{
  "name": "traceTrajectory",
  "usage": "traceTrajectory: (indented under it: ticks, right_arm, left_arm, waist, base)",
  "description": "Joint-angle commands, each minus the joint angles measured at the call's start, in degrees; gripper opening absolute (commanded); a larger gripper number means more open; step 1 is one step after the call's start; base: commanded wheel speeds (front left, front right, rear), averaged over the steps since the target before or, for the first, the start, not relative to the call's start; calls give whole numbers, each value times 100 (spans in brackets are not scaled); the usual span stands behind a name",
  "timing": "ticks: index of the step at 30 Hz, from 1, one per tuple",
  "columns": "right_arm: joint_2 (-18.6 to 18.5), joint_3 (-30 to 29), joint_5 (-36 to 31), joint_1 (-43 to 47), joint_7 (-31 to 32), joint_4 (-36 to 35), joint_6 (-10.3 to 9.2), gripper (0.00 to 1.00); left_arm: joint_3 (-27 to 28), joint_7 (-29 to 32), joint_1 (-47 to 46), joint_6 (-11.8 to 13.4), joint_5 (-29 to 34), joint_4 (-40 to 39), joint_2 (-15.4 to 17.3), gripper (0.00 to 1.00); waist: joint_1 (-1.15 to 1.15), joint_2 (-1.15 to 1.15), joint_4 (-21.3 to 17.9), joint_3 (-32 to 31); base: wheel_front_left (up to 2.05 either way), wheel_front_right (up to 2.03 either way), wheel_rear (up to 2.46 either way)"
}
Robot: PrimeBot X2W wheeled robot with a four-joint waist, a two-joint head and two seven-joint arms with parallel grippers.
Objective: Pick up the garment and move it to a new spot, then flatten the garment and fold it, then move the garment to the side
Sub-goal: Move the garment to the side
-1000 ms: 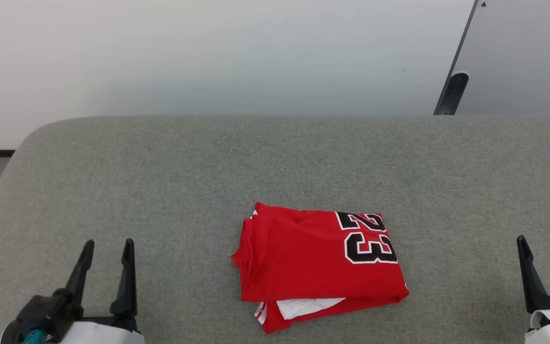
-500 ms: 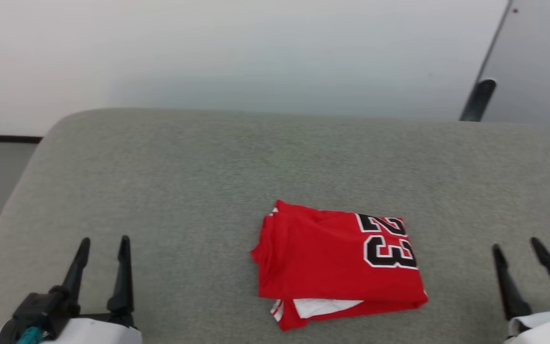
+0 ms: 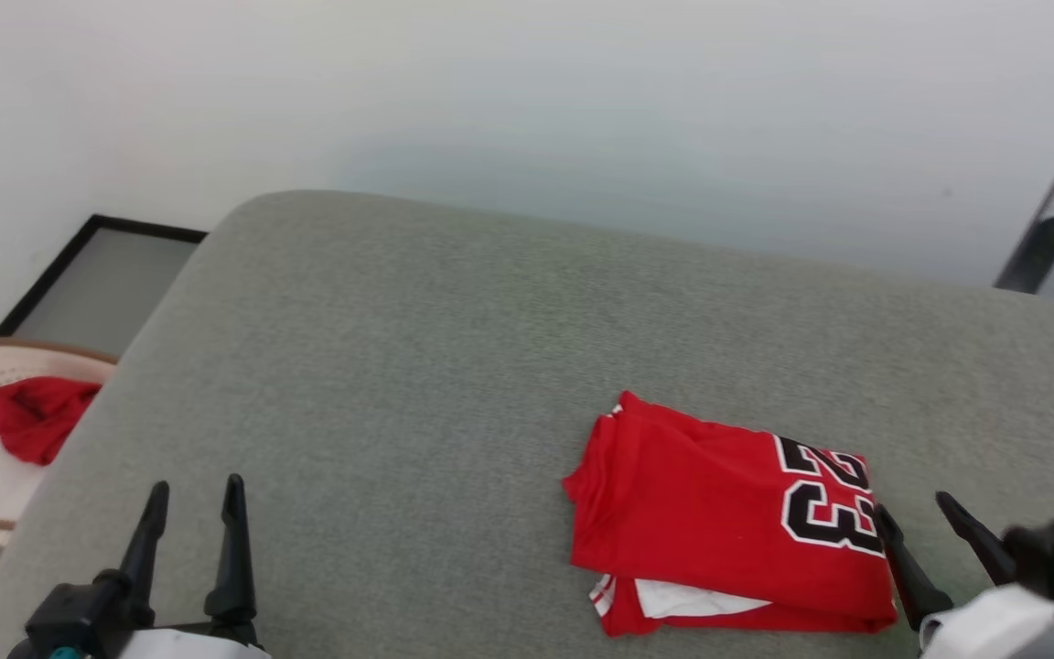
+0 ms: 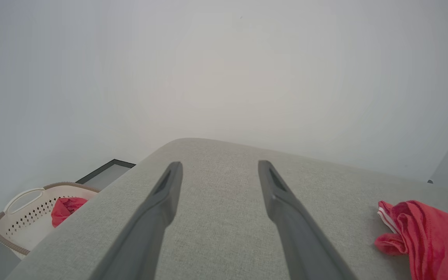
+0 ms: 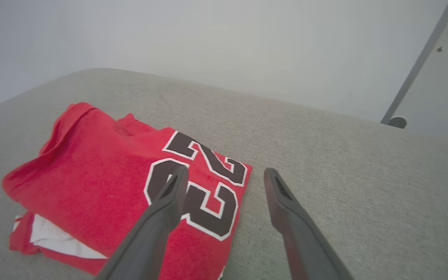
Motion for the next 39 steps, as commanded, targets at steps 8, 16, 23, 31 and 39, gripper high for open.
traceTrajectory:
  ticks: [8, 16, 23, 31, 39]
  right_arm:
    - [-299, 262, 605, -585, 1803, 345, -3, 100]
    - [-388, 299, 889, -952, 3278, 647, -3, 100]
    - [-306, 324, 1021, -1151, 4037, 931, -3, 100]
    - [-166, 352, 1387, -1559, 4466, 1407, -3, 100]
    - [-328, 519, 2260, -1932, 4801, 1674, 0, 0]
  left_arm:
    - [-156, -6, -11, -13, -53, 76, -88, 100]
    - [-331, -6, -184, -13, -150, 170, -182, 100]
    - [-408, -6, -289, -13, -189, 230, -262, 100]
    - [-454, -6, -416, -12, -261, 255, -334, 100]
    - [-450, -6, -479, -12, -315, 264, -369, 100]
  waist:
    - [0, 0, 308, 60]
    - [0, 0, 498, 284]
    - [0, 0, 596, 454]
    - [0, 0, 629, 593]
    - [0, 0, 623, 684]
  base:
    - [0, 0, 0]
    - [0, 0, 0]
    - [0, 0, 0]
    - [0, 0, 0]
    - [0, 0, 0]
